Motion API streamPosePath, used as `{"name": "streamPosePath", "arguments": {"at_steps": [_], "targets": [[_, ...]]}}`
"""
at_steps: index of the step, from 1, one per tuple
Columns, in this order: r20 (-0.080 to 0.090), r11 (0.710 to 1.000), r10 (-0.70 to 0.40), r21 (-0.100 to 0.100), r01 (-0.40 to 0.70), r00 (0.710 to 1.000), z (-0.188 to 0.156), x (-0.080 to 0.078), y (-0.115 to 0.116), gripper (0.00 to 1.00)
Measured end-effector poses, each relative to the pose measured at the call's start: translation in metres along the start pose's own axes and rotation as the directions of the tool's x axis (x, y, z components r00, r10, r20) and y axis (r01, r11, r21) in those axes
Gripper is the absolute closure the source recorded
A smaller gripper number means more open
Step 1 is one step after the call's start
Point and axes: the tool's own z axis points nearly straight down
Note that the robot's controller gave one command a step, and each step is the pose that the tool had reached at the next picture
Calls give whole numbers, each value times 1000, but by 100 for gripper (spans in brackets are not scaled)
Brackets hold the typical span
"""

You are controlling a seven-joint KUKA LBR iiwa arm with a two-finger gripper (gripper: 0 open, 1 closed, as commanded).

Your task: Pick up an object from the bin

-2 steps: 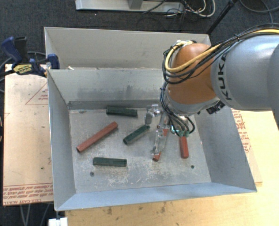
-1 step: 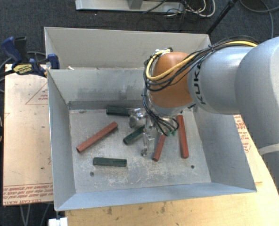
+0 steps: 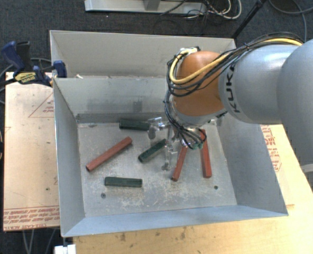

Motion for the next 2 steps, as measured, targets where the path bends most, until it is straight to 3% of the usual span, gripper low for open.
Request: {"name": "streamPosePath", "arguments": {"at_steps": [1, 2], "targets": [[-4, 1000, -30, 0, 30, 1000, -2, 7, -7, 0], [-7, 997, -76, -3, 76, 997, 32, 8, -9, 0]]}}
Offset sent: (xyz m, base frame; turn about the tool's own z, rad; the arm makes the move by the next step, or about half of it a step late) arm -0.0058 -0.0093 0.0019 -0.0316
